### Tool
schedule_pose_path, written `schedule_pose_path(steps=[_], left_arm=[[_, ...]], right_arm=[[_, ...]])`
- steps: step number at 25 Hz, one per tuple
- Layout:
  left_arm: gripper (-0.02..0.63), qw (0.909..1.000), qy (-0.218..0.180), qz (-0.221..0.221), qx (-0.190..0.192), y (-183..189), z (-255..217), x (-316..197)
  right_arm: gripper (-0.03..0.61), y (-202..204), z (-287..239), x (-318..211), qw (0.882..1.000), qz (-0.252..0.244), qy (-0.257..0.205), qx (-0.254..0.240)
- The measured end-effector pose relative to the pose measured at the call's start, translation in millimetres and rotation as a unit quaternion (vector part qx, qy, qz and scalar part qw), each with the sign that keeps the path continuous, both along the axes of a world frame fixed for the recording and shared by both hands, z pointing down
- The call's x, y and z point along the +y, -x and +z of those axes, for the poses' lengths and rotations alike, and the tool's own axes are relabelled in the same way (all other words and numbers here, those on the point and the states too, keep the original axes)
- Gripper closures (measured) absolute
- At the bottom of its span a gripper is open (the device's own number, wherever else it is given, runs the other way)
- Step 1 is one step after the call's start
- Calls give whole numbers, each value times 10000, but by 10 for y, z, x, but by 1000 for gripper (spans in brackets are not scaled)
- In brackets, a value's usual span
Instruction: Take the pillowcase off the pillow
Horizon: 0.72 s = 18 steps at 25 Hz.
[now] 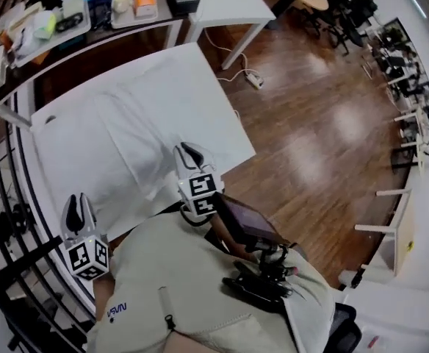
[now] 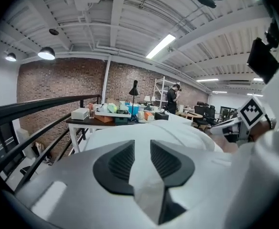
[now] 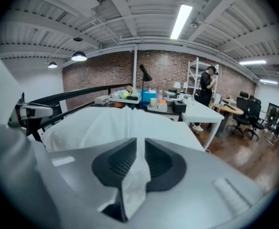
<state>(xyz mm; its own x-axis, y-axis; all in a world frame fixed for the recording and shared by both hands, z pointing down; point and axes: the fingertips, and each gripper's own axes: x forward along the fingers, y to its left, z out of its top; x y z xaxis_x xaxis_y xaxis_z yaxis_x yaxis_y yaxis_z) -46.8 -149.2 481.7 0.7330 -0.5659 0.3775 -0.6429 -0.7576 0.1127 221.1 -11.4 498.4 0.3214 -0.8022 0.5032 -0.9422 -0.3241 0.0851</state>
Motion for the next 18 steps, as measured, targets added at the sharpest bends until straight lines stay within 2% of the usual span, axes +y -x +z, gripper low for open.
schedule_pose_path(steps=[2,4,8,11,15,18], left_arm=[[518,9999,-46,10,-133,-63,-18,-48],[489,9995,-56,230,-225,-258,-18,-78],[456,9982,-127,556,-169,-686,-64,-51],[454,9968,-185,771,-8,-1083,-118,-67],[417,9973,-244,681,-103,-1104,-170,-307],[383,9968,-339,692,-228,-1163,-199,-488]], right_arm=[[525,11,-197,-129,9997,-147,-194,-54],[525,-56,-374,-178,9991,-176,-373,-47],[525,-213,-565,-153,9969,-214,-749,56],[525,-346,-609,-139,9979,-213,-601,90],[525,-177,-463,-508,9973,-637,-349,-118],[515,-164,-467,-809,9954,-884,-363,-79]])
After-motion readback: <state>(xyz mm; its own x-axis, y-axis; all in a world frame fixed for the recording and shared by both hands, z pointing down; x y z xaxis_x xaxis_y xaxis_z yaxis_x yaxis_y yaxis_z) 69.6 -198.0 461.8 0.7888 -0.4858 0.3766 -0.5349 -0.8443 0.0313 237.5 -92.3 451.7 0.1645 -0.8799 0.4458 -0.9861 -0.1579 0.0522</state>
